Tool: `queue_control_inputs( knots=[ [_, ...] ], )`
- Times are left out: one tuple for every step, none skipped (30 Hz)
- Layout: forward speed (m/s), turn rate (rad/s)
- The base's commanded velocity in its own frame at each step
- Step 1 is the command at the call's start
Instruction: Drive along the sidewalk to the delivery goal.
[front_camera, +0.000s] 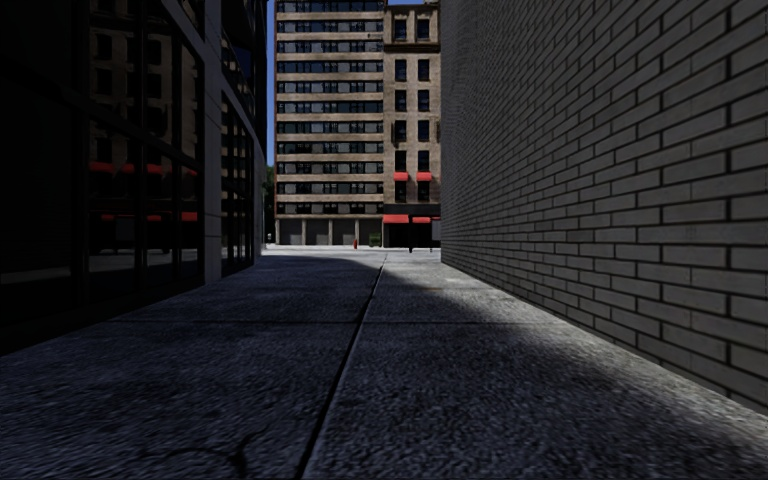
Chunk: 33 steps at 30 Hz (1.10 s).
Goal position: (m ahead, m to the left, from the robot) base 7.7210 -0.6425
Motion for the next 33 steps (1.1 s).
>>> queue_control_inputs(
  knots=[
    [2.0, -0.39],
    [2.0, -0.39],
    [2.0, -0.46],
    [2.0, -0.48],
    [2.0, 0.0],
    [2.0, 0.0],
    [2.0, 0.0],
    [2.0, 0.0],
    [2.0, 0.0],
    [2.0, 0.0],
    [2.0, 0.0],
    [2.0, 0.0],
    [2.0, 0.0],
    [2.0, 0.0],
    [2.0, 0.0],
    [2.0, 0.0],
    [2.0, 0.0],
    [2.0, 0.0],
    [2.0, 0.0],
    [2.0, 0.0],
    [2.0, 0.0],
    [2.0, -0.13],
    [2.0, -0.29],
    [2.0, -0.37],
    [2.0, -0.37],
    [2.0, -0.4],
    [2.0, -0.44],
    [2.0, -0.44],
    [2.0, -0.47],
    [2.0, -0.48],
    [2.0, -0.39],
    [2.0, -0.39],
    [2.0, 0.0]
  ],
)
